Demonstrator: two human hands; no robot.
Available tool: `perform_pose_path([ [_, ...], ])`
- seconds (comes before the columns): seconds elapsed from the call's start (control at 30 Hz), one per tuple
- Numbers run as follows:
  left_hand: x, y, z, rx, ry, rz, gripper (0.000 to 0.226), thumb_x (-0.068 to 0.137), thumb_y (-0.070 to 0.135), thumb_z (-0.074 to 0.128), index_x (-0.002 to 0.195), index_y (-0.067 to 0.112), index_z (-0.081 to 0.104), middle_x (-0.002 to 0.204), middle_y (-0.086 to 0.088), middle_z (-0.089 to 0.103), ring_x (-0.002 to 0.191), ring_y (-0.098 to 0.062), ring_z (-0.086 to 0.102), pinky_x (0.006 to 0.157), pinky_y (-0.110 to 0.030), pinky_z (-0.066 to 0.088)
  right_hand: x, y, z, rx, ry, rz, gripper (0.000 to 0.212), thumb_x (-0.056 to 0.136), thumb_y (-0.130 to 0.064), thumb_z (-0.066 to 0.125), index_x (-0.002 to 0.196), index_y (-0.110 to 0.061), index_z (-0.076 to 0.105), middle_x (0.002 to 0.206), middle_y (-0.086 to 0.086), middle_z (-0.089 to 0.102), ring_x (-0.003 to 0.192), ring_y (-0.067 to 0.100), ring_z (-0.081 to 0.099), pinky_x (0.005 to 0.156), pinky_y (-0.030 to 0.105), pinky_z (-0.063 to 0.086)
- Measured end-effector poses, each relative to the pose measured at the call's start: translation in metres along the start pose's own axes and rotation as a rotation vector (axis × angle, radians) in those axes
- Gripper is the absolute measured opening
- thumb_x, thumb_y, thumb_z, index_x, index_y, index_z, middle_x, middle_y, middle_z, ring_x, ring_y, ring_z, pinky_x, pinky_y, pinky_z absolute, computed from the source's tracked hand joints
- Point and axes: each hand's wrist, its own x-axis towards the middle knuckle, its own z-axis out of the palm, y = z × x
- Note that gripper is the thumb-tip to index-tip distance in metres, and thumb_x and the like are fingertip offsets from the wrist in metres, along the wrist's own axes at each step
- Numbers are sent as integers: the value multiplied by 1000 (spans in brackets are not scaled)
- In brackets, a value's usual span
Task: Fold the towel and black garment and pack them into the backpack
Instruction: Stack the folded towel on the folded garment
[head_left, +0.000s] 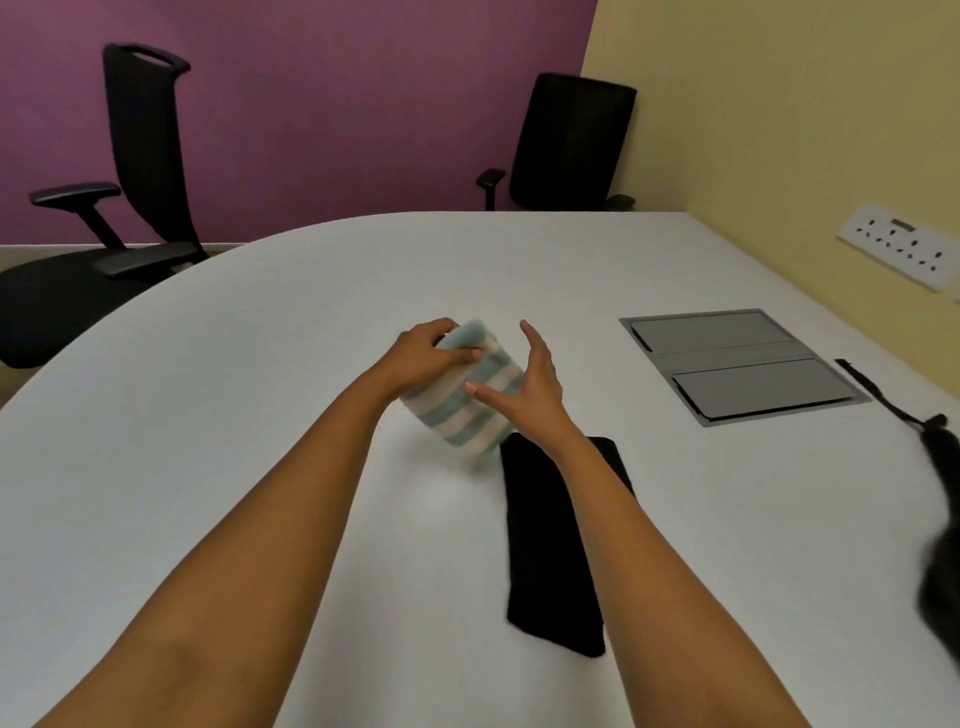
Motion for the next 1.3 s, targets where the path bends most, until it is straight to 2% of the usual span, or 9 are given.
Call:
perform_pose_path([
  [0.1,-11,33,13,-18,-227,55,27,84,42,64,105,26,62,102,3,65,92,-17,61,73,-27,49,-16,2,-37,9,-109,58,75,67,-62,72,130,-32,43,123,-12,55,121,19,51,106,44,39],
  [0.23,-14,49,42,-75,-40,133,26,88,38,61,112,27,62,113,6,63,103,-13,58,87,-30,48,-44,20,-69,111,-42,143,40,76,-52,71,102,-22,64,94,-3,70,89,17,68,76,34,57],
  [0.37,-22,42,82,-72,118,142,18,92,30,57,108,28,65,114,6,65,107,-14,58,97,-37,47,-60,53,-90,116,152,324,37,84,-54,60,96,-18,61,93,3,65,86,21,62,77,32,52],
  [0.57,-39,20,146,-6,141,34,24,94,27,52,116,26,62,125,4,61,116,-18,55,101,-36,42,-56,95,-87,221,120,539,57,72,-71,58,93,-18,61,103,12,67,95,30,64,91,47,52],
  [0.73,-44,3,188,188,198,36,35,95,30,47,129,23,53,135,2,54,124,-18,48,105,-35,35,-64,112,-71,-176,64,405,67,89,-53,52,140,-13,35,131,11,52,116,29,52,93,37,45],
  [0.9,-50,-21,219,342,141,-12,46,100,34,35,145,24,33,154,-2,26,140,-18,26,113,-35,22,-74,121,-53,-542,245,157,51,101,-32,35,148,-15,25,151,7,34,132,24,38,104,38,33],
  [1.0,-48,-24,226,303,160,-35,48,100,33,33,147,25,27,156,-4,20,142,-19,23,115,-36,23,-79,128,-44,-628,233,13,59,97,-45,15,146,-17,33,151,5,34,137,24,35,109,39,29],
  [1.13,-50,-32,237,301,123,-101,51,101,37,26,150,32,12,159,-2,8,145,-19,13,118,-38,17,-84,151,-38,-682,-34,81,91,73,-64,-29,151,-28,2,159,-9,0,147,15,-4,116,34,-1],
  [1.3,-49,-38,245,253,126,-190,52,100,45,25,148,41,7,160,-1,1,147,-20,-1,118,-46,10,-78,156,-40,-635,-142,144,61,93,-56,4,149,-35,-5,158,-12,-11,146,15,-12,117,42,-2],
])
